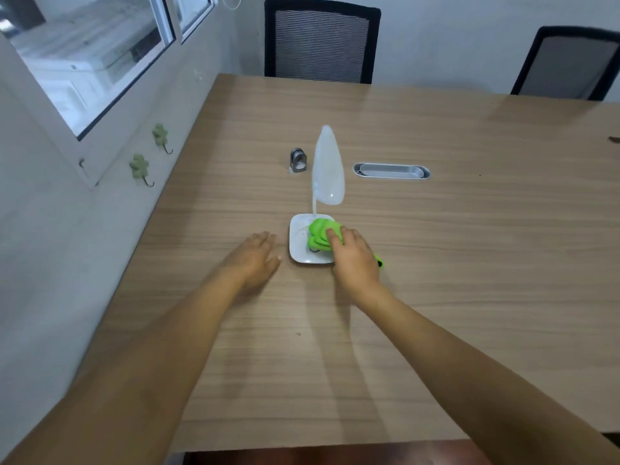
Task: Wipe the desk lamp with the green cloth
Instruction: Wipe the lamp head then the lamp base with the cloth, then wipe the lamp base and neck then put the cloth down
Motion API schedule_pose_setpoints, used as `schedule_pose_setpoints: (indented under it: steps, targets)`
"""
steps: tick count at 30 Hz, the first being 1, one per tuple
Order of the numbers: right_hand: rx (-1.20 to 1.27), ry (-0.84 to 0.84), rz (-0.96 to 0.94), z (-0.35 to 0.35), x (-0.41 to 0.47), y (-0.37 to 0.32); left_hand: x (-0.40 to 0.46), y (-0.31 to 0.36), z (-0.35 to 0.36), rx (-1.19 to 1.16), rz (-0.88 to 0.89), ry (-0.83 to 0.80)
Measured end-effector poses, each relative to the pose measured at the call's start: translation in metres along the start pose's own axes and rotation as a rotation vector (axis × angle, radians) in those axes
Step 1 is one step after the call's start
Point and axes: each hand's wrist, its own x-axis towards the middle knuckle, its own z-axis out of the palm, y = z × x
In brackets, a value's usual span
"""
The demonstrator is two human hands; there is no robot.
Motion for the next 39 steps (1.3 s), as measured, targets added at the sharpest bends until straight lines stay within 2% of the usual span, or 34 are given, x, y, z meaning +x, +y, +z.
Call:
schedule_pose_setpoints:
  steps: [3, 8, 12, 15, 19, 20, 22, 23, 28, 30, 35, 39]
  targets:
    - [-0.071, -0.112, -0.027, 0.007, 0.007, -0.030, -0.023, -0.037, 0.020, 0.054, -0.090, 0.061]
    - [-0.088, -0.106, -0.033, 0.019, 0.006, -0.065, -0.055, -0.064, 0.040, 0.056, -0.224, 0.095]
    - [-0.183, -0.028, -0.159, 0.008, -0.003, -0.088, -0.054, -0.066, 0.048, 0.032, -0.227, 0.158]
    - [-0.195, -0.025, -0.076, -0.001, 0.011, -0.087, -0.054, -0.067, 0.052, 0.008, -0.225, 0.205]
    - [-0.179, -0.079, 0.080, 0.006, 0.026, -0.089, -0.055, -0.068, 0.057, -0.007, -0.212, 0.257]
    - [-0.231, -0.096, 0.079, 0.006, 0.025, -0.093, -0.054, -0.068, 0.058, -0.008, -0.208, 0.274]
    - [-0.288, -0.249, -0.009, 0.006, 0.022, -0.107, -0.054, -0.069, 0.060, -0.009, -0.204, 0.299]
    - [-0.301, -0.230, -0.044, 0.007, 0.021, -0.113, -0.054, -0.069, 0.060, -0.007, -0.200, 0.307]
    - [-0.231, -0.085, 0.055, -0.009, 0.045, -0.120, -0.055, -0.070, 0.059, 0.007, -0.193, 0.311]
    - [-0.226, -0.129, 0.156, -0.011, 0.060, -0.115, -0.054, -0.071, 0.060, -0.008, -0.202, 0.319]
    - [-0.144, -0.239, 0.038, 0.009, 0.059, -0.130, -0.053, -0.071, 0.062, -0.005, -0.185, 0.352]
    - [-0.068, -0.180, 0.005, 0.005, 0.070, -0.143, -0.053, -0.073, 0.063, -0.038, -0.170, 0.336]
